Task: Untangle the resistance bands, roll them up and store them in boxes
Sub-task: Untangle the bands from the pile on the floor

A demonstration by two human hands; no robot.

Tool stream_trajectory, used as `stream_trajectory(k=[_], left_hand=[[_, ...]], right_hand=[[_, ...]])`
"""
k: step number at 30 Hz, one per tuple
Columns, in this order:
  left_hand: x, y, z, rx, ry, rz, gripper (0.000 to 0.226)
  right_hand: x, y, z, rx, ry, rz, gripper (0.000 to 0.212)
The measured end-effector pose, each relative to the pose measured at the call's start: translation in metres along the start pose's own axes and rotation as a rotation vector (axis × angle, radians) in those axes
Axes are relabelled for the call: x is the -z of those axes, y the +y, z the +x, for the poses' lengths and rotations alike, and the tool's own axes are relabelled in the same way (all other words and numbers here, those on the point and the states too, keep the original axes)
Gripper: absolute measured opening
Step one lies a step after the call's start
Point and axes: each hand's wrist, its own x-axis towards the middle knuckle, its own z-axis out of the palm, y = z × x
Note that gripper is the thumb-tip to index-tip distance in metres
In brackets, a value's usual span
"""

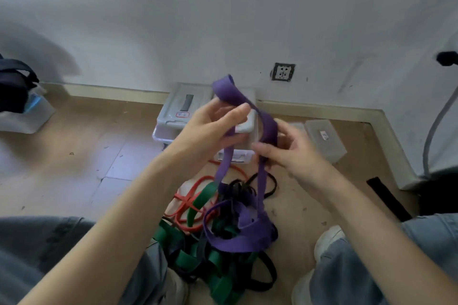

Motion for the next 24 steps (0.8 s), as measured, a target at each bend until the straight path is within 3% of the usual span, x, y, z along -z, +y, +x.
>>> stream_trajectory(k=[2, 4, 5, 7, 11, 15, 18, 20, 22, 24], left_hand=[[0.004, -0.034, -0.008, 0.165, -0.144, 0.328, 0.066], [0.0, -0.079, -0.023, 0.316, -0.344, 0.653, 0.072], [-0.005, -0.098, -0.029, 0.353, -0.382, 0.708, 0.071], [-0.016, -0.119, -0.032, 0.325, -0.291, 0.638, 0.066], [-0.028, -0.111, -0.017, 0.153, -0.218, 0.455, 0.025], [-0.028, -0.099, -0.009, 0.117, -0.347, 0.457, 0.044], [-0.034, -0.087, -0.014, 0.152, -0.355, 0.389, 0.015], [-0.027, -0.062, -0.014, 0.128, -0.193, 0.31, 0.007], [-0.011, -0.024, -0.007, 0.026, 0.036, 0.249, 0.006], [0.001, 0.016, -0.003, -0.115, 0.148, 0.216, 0.009]], right_hand=[[0.01, -0.012, 0.002, 0.045, 0.08, 0.292, 0.019], [0.02, -0.023, 0.003, 0.087, 0.099, 0.555, 0.014], [0.022, -0.026, 0.004, 0.102, 0.108, 0.638, 0.013], [0.021, -0.026, 0.004, 0.098, 0.123, 0.696, 0.011], [0.016, -0.019, 0.004, 0.044, 0.157, 0.696, 0.011], [0.018, -0.015, 0.005, 0.042, 0.183, 0.717, 0.011], [0.019, -0.012, 0.007, 0.039, 0.152, 0.669, 0.012], [0.03, -0.013, 0.006, -0.037, 0.139, 0.596, 0.02], [0.043, -0.01, 0.003, -0.219, 0.119, 0.33, 0.038], [0.045, -0.004, -0.001, -0.393, 0.064, -0.092, 0.044]])
